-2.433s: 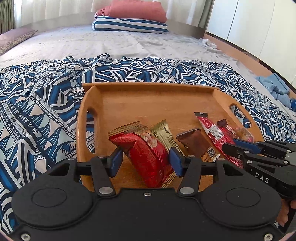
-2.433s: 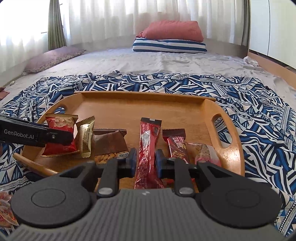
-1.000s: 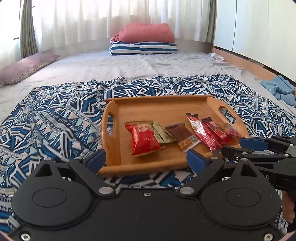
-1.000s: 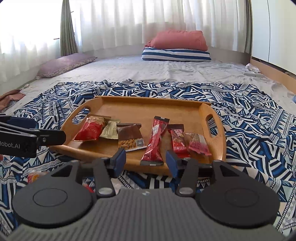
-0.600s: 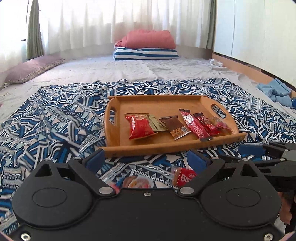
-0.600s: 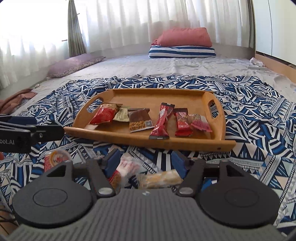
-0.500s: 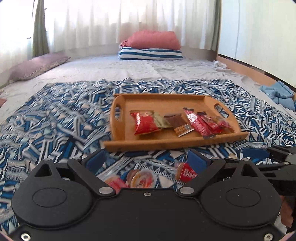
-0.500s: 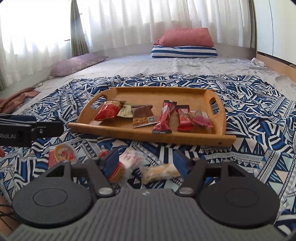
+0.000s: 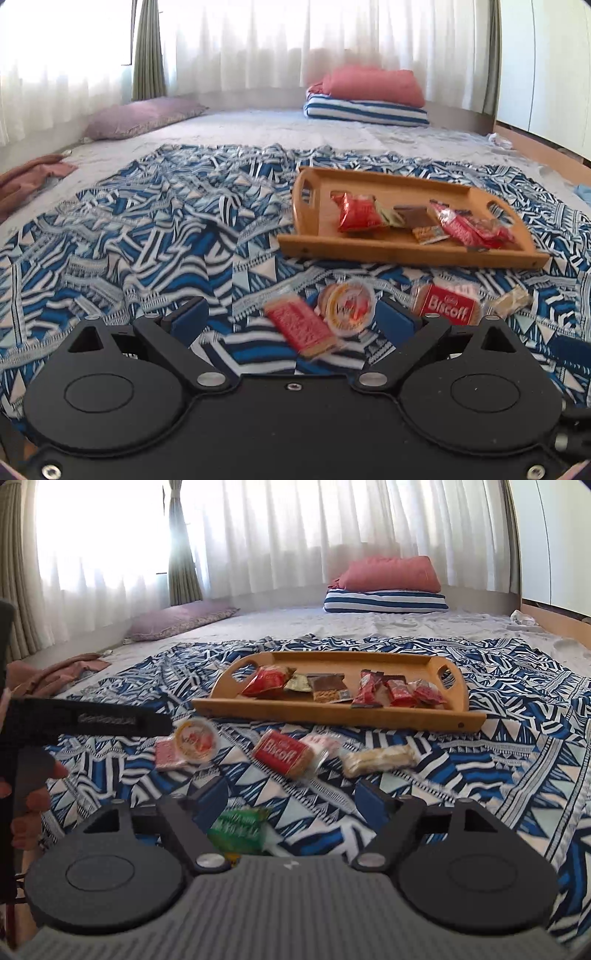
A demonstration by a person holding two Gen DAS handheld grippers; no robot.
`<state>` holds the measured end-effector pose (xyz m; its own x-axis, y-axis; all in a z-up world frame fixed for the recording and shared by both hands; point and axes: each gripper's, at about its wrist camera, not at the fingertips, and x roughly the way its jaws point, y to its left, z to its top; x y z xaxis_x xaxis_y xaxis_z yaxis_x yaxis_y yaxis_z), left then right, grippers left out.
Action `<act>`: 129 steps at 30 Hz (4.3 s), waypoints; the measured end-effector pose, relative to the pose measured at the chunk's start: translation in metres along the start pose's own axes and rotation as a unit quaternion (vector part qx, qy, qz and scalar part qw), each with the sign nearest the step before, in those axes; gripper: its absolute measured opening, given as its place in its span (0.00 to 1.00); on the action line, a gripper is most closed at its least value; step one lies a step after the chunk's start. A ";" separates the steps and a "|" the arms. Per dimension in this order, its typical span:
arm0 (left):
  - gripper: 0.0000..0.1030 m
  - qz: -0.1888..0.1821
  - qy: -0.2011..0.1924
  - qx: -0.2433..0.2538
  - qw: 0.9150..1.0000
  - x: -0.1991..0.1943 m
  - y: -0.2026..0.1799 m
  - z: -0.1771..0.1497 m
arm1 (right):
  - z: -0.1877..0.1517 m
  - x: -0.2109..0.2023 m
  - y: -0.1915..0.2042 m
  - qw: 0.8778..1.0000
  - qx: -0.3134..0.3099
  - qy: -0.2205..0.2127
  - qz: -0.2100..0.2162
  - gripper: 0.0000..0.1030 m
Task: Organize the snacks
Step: 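Withdraw both tools from the tray back toward the remaining snacks, then grasp the small red packet with the left tool while the right tool grasps the green wasabi packet, then carry the red packet and green wasabi packet over the wooden tray with both tools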
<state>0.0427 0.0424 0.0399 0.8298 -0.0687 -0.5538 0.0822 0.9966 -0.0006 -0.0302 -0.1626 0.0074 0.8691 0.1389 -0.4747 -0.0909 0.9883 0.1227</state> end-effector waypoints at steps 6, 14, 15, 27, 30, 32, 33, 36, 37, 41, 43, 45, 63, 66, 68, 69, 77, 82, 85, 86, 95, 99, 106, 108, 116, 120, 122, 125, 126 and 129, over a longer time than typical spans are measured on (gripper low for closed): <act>0.93 -0.003 0.023 -0.026 0.999 0.010 0.003 -0.016 | -0.019 -0.002 0.013 1.000 -0.021 0.012 -0.010 0.84; 0.84 0.012 0.033 -0.028 0.999 0.029 -0.001 -0.019 | -0.030 -0.001 0.021 0.999 -0.026 0.020 -0.005 0.85; 0.81 0.014 0.035 -0.028 0.999 0.032 -0.002 -0.019 | -0.032 0.000 0.022 0.999 -0.026 0.021 -0.004 0.85; 0.43 -0.006 0.036 -0.021 0.999 0.050 -0.010 -0.018 | -0.035 0.007 0.028 0.999 -0.033 0.024 -0.009 0.85; 0.37 -0.023 0.036 -0.010 0.999 0.044 -0.013 -0.022 | -0.036 0.008 0.028 0.999 -0.029 0.025 -0.011 0.85; 0.32 -0.029 0.038 -0.011 0.999 0.038 -0.012 -0.026 | -0.036 0.008 0.028 0.999 -0.029 0.024 -0.012 0.85; 0.30 -0.029 0.038 -0.011 0.999 0.035 -0.012 -0.028 | -0.036 0.008 0.028 0.999 -0.029 0.024 -0.012 0.85; 0.29 -0.027 0.038 -0.003 0.999 0.026 -0.011 -0.033 | -0.037 0.008 0.028 0.999 -0.028 0.022 -0.013 0.85; 0.29 -0.026 0.036 0.001 0.999 0.023 -0.011 -0.035 | -0.037 0.008 0.027 0.999 -0.028 0.021 -0.014 0.85; 0.34 -0.002 0.022 0.023 0.999 0.013 -0.014 -0.039 | -0.038 0.007 0.026 0.999 -0.024 0.018 -0.017 0.85; 0.43 0.011 0.015 0.033 0.999 0.011 -0.017 -0.039 | -0.038 0.007 0.025 0.999 -0.022 0.018 -0.018 0.85; 0.44 0.017 0.010 0.037 0.999 0.013 -0.019 -0.037 | -0.037 0.008 0.025 0.999 -0.022 0.018 -0.020 0.85; 0.51 0.058 0.016 0.009 0.998 0.020 -0.007 -0.040 | -0.037 0.010 0.025 0.999 -0.022 0.018 -0.021 0.85; 0.54 0.064 0.011 0.017 0.998 0.014 -0.004 -0.040 | -0.035 0.011 0.024 0.999 -0.018 0.018 -0.022 0.85; 0.54 0.069 0.004 0.025 0.997 0.011 -0.004 -0.038 | -0.033 0.013 0.023 1.000 -0.013 0.018 -0.022 0.85; 0.56 0.071 -0.001 0.029 0.997 0.009 -0.004 -0.036 | -0.033 0.013 0.023 1.000 -0.010 0.018 -0.021 0.85; 0.64 0.052 -0.004 0.069 0.996 0.027 -0.018 -0.022 | -0.029 0.016 0.022 1.000 0.000 0.020 -0.021 0.85; 0.59 0.035 0.015 0.067 0.997 0.045 -0.018 -0.021 | -0.027 0.016 0.020 1.000 0.006 0.021 -0.018 0.85; 0.53 0.006 0.039 0.049 0.998 0.053 -0.014 -0.023 | -0.027 0.017 0.021 1.000 0.004 0.024 -0.012 0.85; 0.52 0.001 0.040 0.044 0.998 0.053 -0.012 -0.023 | -0.027 0.017 0.022 1.000 0.004 0.025 -0.010 0.85; 0.33 -0.027 0.058 0.029 0.998 0.040 -0.001 -0.023 | -0.023 0.019 0.030 1.000 0.000 0.021 0.000 0.75; 0.32 -0.031 0.063 0.018 0.997 0.025 -0.001 -0.028 | -0.024 0.019 0.037 0.999 -0.014 0.030 -0.003 0.39; 0.58 -0.019 0.058 0.050 0.997 0.009 -0.011 -0.039 | -0.023 0.013 0.039 0.999 -0.019 0.027 -0.004 0.38; 0.58 -0.007 0.055 0.054 0.997 0.012 -0.013 -0.038 | -0.022 0.011 0.037 1.000 -0.018 0.023 -0.007 0.38; 0.32 -0.003 0.058 0.024 0.998 0.028 -0.013 -0.029 | -0.015 0.005 0.030 1.000 -0.012 0.013 -0.022 0.38; 0.31 -0.016 0.063 0.016 0.998 0.022 -0.010 -0.024 | -0.009 0.004 0.024 0.999 -0.008 0.007 -0.030 0.38; 0.31 -0.022 0.060 0.012 0.998 0.015 -0.008 -0.022 | -0.005 0.004 0.021 0.999 -0.006 0.005 -0.033 0.38; 0.31 -0.023 0.044 0.015 0.999 0.003 -0.007 -0.015 | 0.004 0.004 0.017 0.999 -0.002 0.001 -0.044 0.38; 0.31 -0.025 0.037 0.016 0.999 -0.001 -0.007 -0.011 | 0.008 0.005 0.015 0.999 0.001 -0.001 -0.046 0.38; 0.31 -0.034 0.018 0.015 0.999 -0.012 -0.007 0.002 | 0.022 0.006 0.007 0.999 0.011 -0.009 -0.051 0.38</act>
<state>0.0336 0.0357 0.0483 0.8017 -0.1339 -0.5825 0.1545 0.9879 -0.0144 -0.0151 -0.1567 0.0243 0.8818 0.0354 -0.4704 0.0098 0.9956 0.0932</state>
